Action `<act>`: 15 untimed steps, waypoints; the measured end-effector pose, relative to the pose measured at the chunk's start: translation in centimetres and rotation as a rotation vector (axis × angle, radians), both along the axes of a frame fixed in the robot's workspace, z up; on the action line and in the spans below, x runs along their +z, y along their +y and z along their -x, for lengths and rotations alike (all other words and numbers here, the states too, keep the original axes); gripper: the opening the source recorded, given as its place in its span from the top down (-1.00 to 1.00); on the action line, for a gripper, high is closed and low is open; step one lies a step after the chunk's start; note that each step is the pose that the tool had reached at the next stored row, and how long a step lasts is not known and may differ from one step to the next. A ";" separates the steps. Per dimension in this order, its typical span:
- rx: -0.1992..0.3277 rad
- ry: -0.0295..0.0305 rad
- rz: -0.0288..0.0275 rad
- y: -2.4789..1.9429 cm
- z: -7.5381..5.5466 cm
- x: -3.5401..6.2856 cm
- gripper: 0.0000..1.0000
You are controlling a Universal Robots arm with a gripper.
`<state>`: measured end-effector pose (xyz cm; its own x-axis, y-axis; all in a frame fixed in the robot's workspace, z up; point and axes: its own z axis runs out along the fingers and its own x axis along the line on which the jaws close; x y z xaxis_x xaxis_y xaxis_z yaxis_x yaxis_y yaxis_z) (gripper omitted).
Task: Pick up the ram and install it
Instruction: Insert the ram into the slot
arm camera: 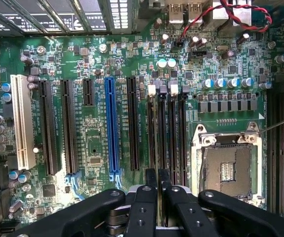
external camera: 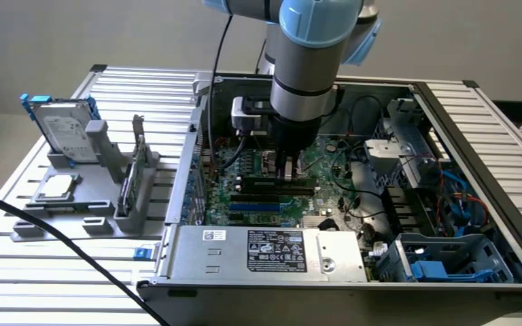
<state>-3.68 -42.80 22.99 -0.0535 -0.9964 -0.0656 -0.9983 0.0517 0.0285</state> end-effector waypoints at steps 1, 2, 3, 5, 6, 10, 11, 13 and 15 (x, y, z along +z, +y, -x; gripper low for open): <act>0.000 0.0009 -0.0001 0.00 0.0 -0.03 0.72; 0.000 0.0012 0.0000 0.00 0.0 -0.06 0.72; 0.000 0.0016 0.0002 0.00 0.0 -0.07 0.72; 0.000 0.0020 0.0004 0.00 0.0 -0.07 0.72; 0.000 0.0018 0.0001 0.00 0.0 -0.10 0.72; 0.001 0.0019 0.0002 0.01 0.0 -0.15 0.72; 0.001 0.0020 0.0002 0.01 0.0 -0.16 0.72; 0.002 0.0020 0.0001 0.01 0.1 -0.18 0.72; 0.003 0.0019 0.0001 0.01 0.1 -0.21 0.72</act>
